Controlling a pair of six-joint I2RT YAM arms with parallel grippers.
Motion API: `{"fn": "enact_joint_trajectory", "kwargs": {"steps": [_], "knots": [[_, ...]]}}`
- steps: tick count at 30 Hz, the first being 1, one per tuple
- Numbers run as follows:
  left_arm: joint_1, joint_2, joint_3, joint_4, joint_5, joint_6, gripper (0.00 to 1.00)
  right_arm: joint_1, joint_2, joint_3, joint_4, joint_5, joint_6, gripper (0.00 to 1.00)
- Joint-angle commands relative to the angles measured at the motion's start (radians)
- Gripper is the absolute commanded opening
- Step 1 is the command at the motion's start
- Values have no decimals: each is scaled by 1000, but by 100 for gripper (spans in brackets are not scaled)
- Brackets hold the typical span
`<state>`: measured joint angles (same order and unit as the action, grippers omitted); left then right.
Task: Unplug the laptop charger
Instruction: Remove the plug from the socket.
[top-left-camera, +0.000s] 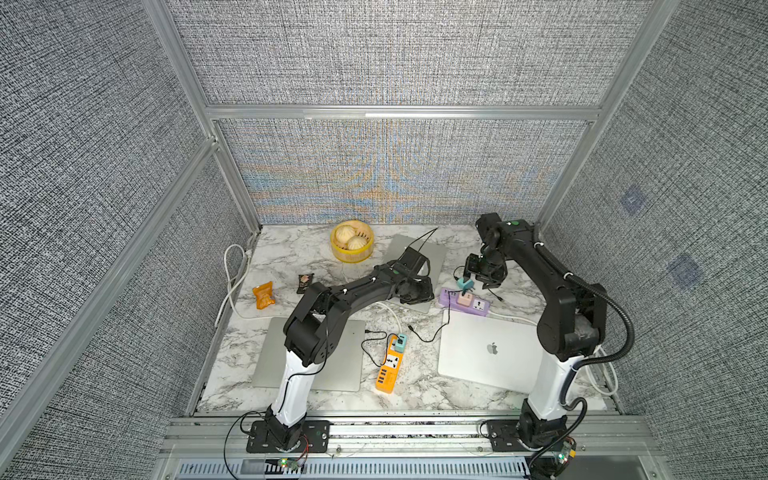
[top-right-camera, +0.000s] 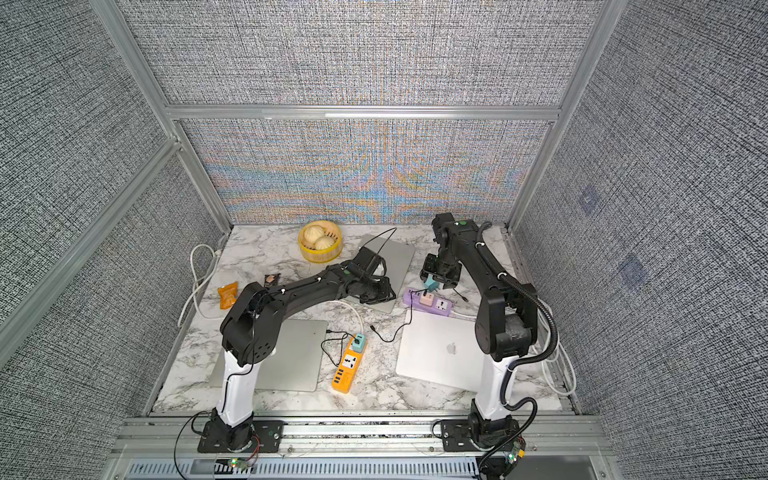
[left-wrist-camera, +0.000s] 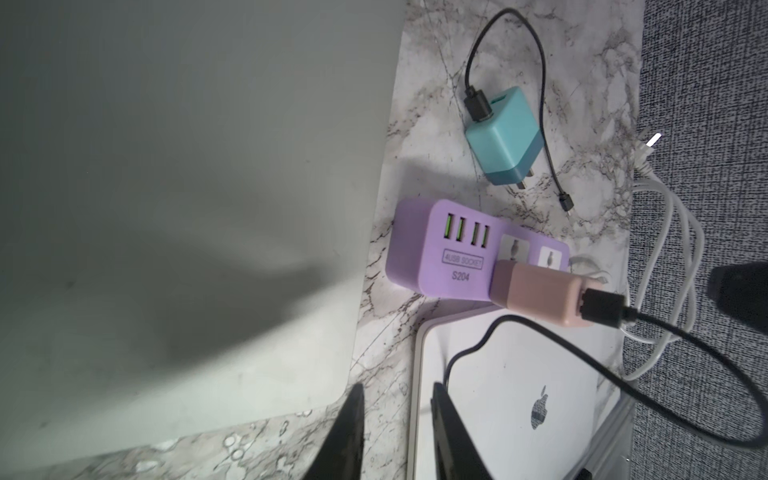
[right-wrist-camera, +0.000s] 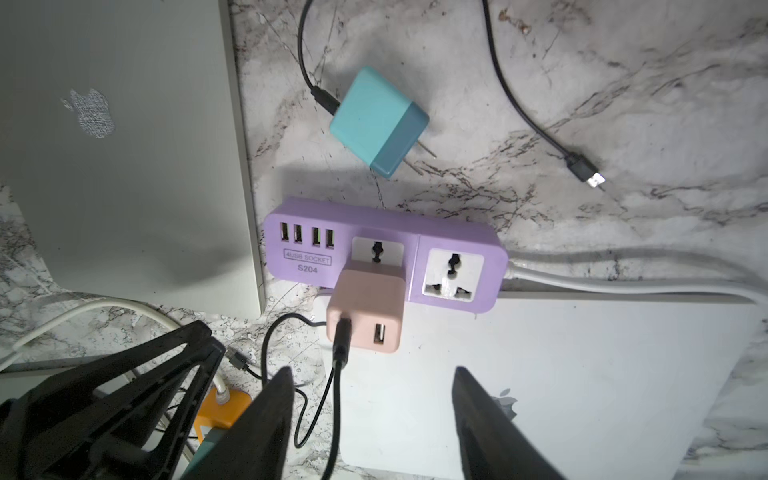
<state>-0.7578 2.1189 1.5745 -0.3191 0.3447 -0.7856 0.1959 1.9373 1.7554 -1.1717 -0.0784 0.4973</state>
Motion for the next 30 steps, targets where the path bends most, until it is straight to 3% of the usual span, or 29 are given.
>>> {"fn": "enact_joint_trajectory", "kwargs": {"steps": [1,10,30], "knots": [[14,32,12,64,97,-15,29,4,26,13,-10,28,53,64],[26,99,60,124,130,-8,28,28,110,56,-9,40,92,65],[20,175,105,169,163,-24,28,56,120,-9,-10,34,31,59]]}}
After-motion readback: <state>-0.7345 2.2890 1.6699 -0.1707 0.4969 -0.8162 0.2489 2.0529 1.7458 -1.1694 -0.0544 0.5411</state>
